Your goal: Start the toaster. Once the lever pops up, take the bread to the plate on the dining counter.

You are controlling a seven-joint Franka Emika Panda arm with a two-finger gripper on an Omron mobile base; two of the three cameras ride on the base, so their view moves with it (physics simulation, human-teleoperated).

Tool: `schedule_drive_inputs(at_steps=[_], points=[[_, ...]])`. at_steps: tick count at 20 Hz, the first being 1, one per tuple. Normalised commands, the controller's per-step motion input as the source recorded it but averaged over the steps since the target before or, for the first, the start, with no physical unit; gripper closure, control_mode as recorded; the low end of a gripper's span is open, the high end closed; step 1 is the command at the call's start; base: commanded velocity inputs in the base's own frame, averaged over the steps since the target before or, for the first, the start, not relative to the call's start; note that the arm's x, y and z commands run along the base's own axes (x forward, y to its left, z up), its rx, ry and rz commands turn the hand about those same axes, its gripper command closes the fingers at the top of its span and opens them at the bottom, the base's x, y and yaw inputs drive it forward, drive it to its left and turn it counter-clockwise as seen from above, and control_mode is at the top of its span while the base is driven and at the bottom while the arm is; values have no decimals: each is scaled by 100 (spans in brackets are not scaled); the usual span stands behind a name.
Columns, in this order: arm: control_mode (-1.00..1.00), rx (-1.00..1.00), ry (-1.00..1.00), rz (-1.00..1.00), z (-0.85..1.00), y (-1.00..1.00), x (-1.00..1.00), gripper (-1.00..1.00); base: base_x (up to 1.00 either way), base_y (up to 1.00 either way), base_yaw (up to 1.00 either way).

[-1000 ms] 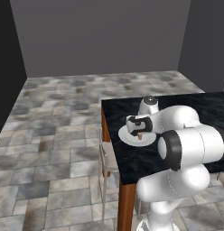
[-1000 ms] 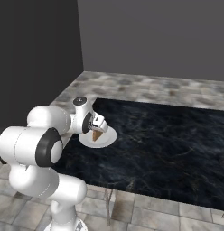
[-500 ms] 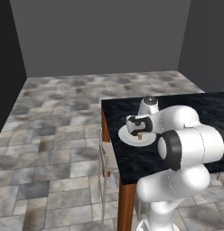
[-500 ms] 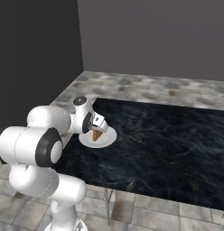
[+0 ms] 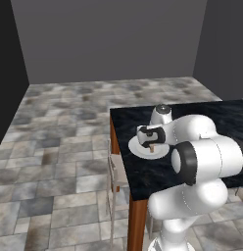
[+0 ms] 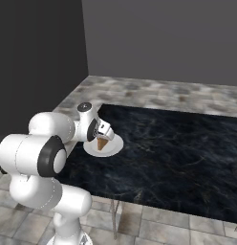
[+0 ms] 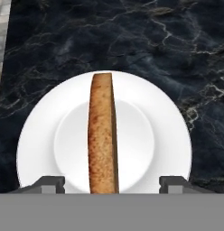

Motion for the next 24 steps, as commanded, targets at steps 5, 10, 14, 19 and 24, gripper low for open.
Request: schedule_drive_inputs(at_steps=[5,10,14,19,24], points=[[-100,0,0,0,0,0,0,-100,0,0,0],[-100,0,0,0,0,0,0,-100,0,0,0],[-100,0,0,0,0,0,0,-100,0,0,0],[-100,0,0,0,13,0,0,-100,0,0,0],[-100,0,0,0,35,0,0,-100,0,0,0]])
